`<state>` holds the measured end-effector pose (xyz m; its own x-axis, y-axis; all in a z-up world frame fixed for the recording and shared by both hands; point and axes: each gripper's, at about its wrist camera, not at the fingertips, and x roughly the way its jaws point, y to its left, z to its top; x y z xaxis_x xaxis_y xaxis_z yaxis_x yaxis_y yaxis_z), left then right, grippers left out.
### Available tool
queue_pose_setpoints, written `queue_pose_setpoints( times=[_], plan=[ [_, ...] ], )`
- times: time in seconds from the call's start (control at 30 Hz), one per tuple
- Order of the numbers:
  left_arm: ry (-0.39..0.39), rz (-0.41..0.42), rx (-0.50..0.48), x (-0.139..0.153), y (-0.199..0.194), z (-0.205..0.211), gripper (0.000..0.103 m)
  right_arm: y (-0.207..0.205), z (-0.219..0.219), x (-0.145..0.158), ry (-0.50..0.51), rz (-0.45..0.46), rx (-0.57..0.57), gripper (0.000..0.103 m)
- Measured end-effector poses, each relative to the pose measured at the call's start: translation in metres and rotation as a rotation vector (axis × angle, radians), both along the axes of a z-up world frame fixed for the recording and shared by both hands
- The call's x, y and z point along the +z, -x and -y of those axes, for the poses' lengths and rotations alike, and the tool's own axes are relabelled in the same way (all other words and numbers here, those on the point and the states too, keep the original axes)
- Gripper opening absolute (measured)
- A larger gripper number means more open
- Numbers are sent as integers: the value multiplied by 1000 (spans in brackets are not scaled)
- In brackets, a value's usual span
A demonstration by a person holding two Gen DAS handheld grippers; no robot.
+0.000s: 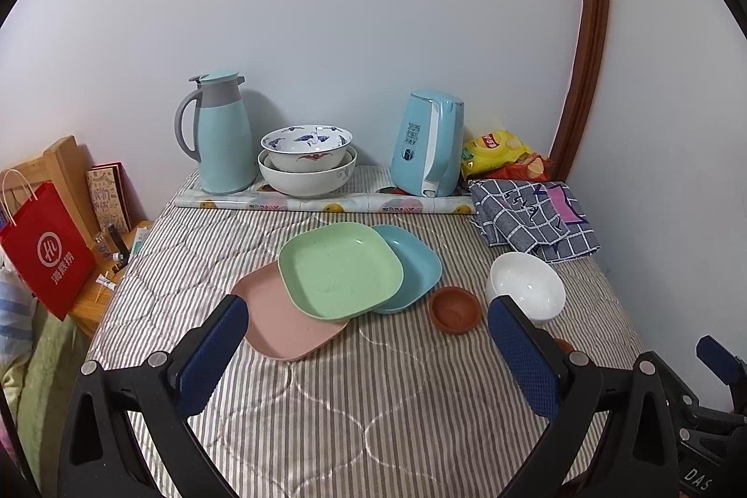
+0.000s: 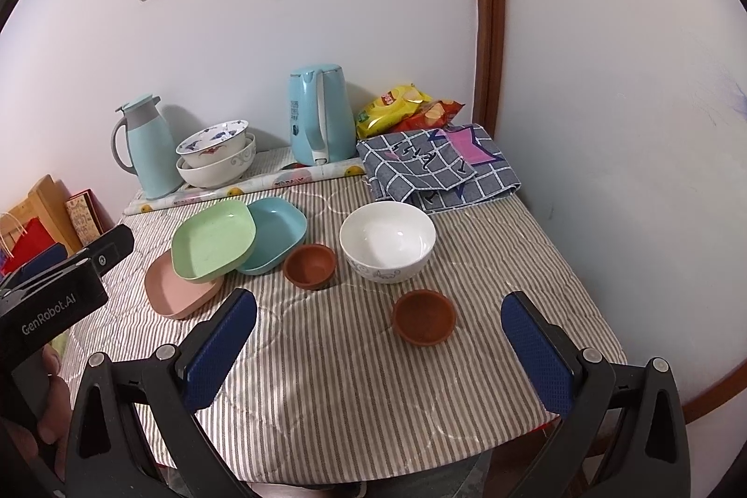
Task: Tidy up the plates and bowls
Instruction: 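Move both grippers forward to the rim of the light-green plate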
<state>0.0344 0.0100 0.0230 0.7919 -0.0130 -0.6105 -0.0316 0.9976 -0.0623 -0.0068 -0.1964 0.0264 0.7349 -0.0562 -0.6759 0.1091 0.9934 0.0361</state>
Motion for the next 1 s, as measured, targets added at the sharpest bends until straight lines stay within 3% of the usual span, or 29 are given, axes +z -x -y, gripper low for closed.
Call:
queue_pose_setpoints(
  times=[0.43, 0.6, 0.83, 1.0],
  plan=[
    [4, -33, 19, -1, -46, -5, 103, -41, -7, 3, -5, -3, 14, 103],
    [12, -56, 29, -5, -68, -15, 103, -62, -16, -1, 42, 4, 47, 103],
    [7, -82, 44, -12, -96, -28, 103, -86, -19, -5, -32, 58, 56, 103],
    [10, -110, 73, -24, -117, -44, 103, -106, -21, -18, -33, 83, 57, 103]
  ],
)
